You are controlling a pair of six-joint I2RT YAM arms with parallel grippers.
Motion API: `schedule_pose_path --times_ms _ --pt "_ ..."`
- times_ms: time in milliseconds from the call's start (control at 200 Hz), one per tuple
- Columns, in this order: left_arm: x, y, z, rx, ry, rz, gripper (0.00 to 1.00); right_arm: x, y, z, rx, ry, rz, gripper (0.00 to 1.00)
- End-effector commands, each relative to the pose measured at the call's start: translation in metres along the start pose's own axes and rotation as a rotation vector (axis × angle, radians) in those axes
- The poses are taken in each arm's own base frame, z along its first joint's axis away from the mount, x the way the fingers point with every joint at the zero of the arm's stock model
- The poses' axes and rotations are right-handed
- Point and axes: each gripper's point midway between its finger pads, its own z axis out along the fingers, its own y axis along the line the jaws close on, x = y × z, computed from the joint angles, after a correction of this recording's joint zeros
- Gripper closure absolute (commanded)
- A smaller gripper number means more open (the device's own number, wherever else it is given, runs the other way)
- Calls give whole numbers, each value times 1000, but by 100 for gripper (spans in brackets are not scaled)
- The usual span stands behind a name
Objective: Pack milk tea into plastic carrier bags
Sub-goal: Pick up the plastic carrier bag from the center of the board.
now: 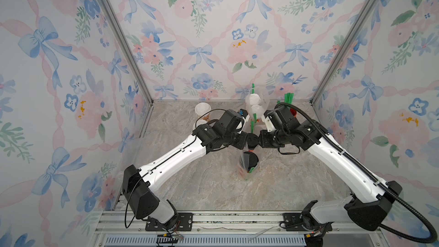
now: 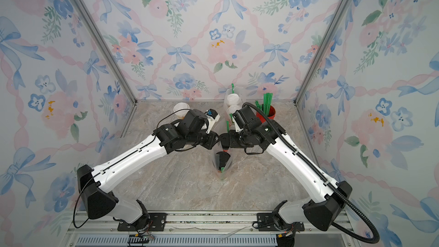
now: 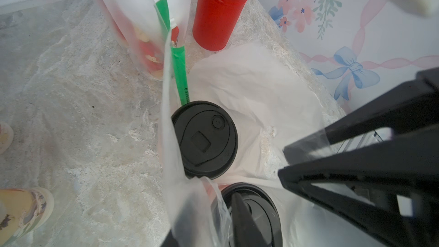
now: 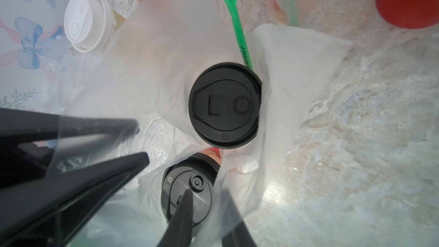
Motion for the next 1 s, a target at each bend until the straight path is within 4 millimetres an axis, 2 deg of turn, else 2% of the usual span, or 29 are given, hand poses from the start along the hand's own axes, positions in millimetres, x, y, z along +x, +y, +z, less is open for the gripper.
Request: schedule_pose_path --times_ms 0,60,240,450,770,805,835,995 --pt "-10 -6 -9 9 -31 19 89 -4 3 -10 -13 -15 -5 95" --pt "-12 -4 -11 0 -40 19 93 -7 7 -12 -25 -28 -10 100" --pt "-18 1 -26 -21 -81 17 96 -17 24 -14 -58 -46 -44 100" --pt "-29 20 -45 -56 -133 -8 98 -36 41 -10 -75 -67 -82 100" --pt "-49 56 -64 -122 -194 -22 99 -85 65 -2 -94 -144 -120 100" --pt "-52 61 -64 -135 -198 -17 99 -92 67 -7 -103 -167 -118 100" --pt "-54 65 -65 -142 -201 -10 99 -98 67 4 -93 -158 -118 100" --pt "-72 91 -62 -193 -217 1 99 -131 74 14 -118 -229 -149 100"
